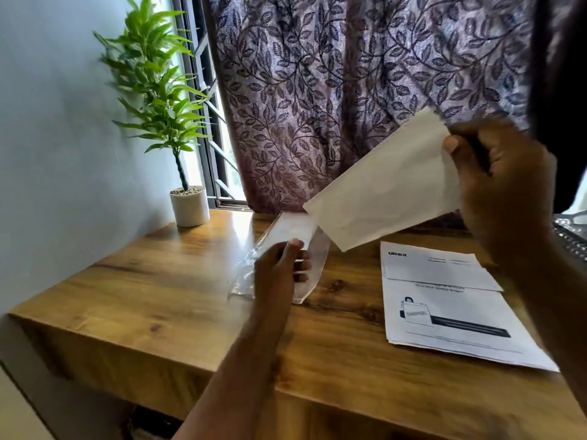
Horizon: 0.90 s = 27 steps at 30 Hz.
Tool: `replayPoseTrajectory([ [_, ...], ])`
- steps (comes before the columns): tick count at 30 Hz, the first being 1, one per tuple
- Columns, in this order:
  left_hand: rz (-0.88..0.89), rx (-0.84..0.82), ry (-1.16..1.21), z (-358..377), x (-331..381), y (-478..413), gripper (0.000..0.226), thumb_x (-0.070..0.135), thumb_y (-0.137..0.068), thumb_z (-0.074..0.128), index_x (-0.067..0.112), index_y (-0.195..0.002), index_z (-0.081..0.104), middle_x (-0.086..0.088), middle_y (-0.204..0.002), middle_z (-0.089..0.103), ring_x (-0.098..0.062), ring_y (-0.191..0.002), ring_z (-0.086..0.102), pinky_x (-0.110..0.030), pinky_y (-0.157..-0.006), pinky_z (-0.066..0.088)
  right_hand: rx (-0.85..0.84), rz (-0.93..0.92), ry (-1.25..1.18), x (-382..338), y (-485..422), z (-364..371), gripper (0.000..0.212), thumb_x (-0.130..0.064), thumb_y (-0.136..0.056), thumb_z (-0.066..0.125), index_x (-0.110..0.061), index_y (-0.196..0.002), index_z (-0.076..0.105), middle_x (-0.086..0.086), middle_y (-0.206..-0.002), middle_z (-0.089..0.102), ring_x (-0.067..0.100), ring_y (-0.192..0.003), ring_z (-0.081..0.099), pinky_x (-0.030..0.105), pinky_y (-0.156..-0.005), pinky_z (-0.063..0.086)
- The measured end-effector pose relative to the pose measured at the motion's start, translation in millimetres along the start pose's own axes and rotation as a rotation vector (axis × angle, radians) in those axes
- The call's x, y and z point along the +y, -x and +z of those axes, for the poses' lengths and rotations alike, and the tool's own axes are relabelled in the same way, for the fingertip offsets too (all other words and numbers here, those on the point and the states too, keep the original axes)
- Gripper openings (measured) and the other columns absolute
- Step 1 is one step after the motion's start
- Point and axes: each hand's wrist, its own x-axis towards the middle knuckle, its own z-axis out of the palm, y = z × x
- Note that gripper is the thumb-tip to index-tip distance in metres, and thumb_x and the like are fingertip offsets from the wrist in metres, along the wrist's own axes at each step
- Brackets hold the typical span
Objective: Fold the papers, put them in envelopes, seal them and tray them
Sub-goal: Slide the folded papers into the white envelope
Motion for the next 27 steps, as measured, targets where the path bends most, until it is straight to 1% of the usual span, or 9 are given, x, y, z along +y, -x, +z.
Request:
replayPoseTrajectory([
  [2,-0.341,-0.209,0.340,32,19,11,0.052,0.048,-0.099,0.049,-0.001,-0.111,0.064,-0.018,-0.094,0.072,-0.032,-0.079,0.068,-0.035,-0.060,0.059,-0.077,-0.126,0.038,7,17,-4,0.019,-0.014,-0.098,0.059,-0.007,-0.111,0.072,0.012,-0.086,0.072,0.027,-0.072,0.065,0.033,-0.066,0.048],
  [5,-0.522,-0.442,0.374,64,28,12,0.073,0.066,-0.093,0.045,0.000,-0.123,0.055,-0.023,-0.112,0.071,-0.035,-0.091,0.073,-0.044,-0.070,0.063,-0.209,-0.432,0.147,22,47,-13,0.021,-0.007,-0.094,0.061,-0.006,-0.111,0.074,0.014,-0.089,0.075,0.029,-0.070,0.070,0.032,-0.066,0.053],
  [8,-0.545,-0.478,0.273,89,29,5,0.039,0.033,-0.100,0.055,-0.001,-0.116,0.060,-0.030,-0.118,0.066,-0.035,-0.084,0.070,-0.050,-0.079,0.060,-0.297,-0.666,0.158,37,74,-21,0.019,-0.007,-0.095,0.066,-0.006,-0.111,0.077,0.010,-0.093,0.075,0.030,-0.075,0.069,0.040,-0.065,0.056],
  [10,-0.467,-0.465,0.049,104,28,0,0.031,0.006,-0.099,0.053,-0.009,-0.126,0.057,-0.032,-0.130,0.059,-0.031,-0.082,0.063,-0.044,-0.080,0.057,-0.363,-0.714,0.120,48,88,-28,0.020,-0.016,-0.096,0.068,-0.005,-0.110,0.077,0.007,-0.101,0.077,0.027,-0.082,0.073,0.039,-0.068,0.058],
  [13,-0.345,-0.516,-0.241,115,22,-3,0.033,-0.003,-0.096,0.055,-0.008,-0.128,0.058,-0.025,-0.127,0.064,-0.034,-0.093,0.068,-0.041,-0.085,0.058,-0.499,-0.512,0.080,65,104,-36,0.045,-0.046,-0.103,0.050,-0.013,-0.125,0.070,0.002,-0.120,0.073,0.025,-0.099,0.073,0.040,-0.078,0.060],
  [16,-0.174,-0.548,-0.487,115,18,-2,0.025,-0.001,-0.094,0.060,-0.001,-0.119,0.064,-0.010,-0.108,0.069,-0.011,-0.073,0.069,-0.014,-0.064,0.055,-0.478,-0.244,0.036,87,103,-35,0.049,-0.051,-0.101,0.045,-0.020,-0.138,0.055,-0.005,-0.137,0.062,0.019,-0.116,0.062,0.034,-0.094,0.050],
  [21,-0.043,-0.649,-0.698,117,5,-4,0.026,0.011,-0.095,0.063,0.012,-0.120,0.069,-0.001,-0.110,0.073,-0.021,-0.097,0.070,-0.029,-0.087,0.055,-0.477,0.205,0.202,154,91,-12,0.059,-0.039,-0.093,0.062,-0.027,-0.144,0.037,0.006,-0.153,0.044,0.029,-0.135,0.047,0.059,-0.102,0.046],
  [24,0.026,-0.760,-0.797,121,1,-12,0.030,0.012,-0.094,0.063,0.015,-0.123,0.068,0.001,-0.116,0.073,-0.019,-0.102,0.069,-0.040,-0.097,0.053,-0.489,0.402,0.151,178,83,-5,0.055,-0.038,-0.091,0.068,-0.015,-0.139,0.054,0.013,-0.132,0.060,0.031,-0.114,0.059,0.049,-0.094,0.051],
  [27,0.102,-0.857,-0.876,126,-2,-23,0.032,0.012,-0.096,0.061,0.016,-0.127,0.066,0.003,-0.120,0.070,-0.011,-0.101,0.066,-0.024,-0.089,0.051,-0.556,0.444,0.147,191,78,-6,0.039,-0.029,-0.091,0.072,-0.012,-0.126,0.067,0.008,-0.107,0.072,0.024,-0.088,0.065,0.034,-0.075,0.052],
])
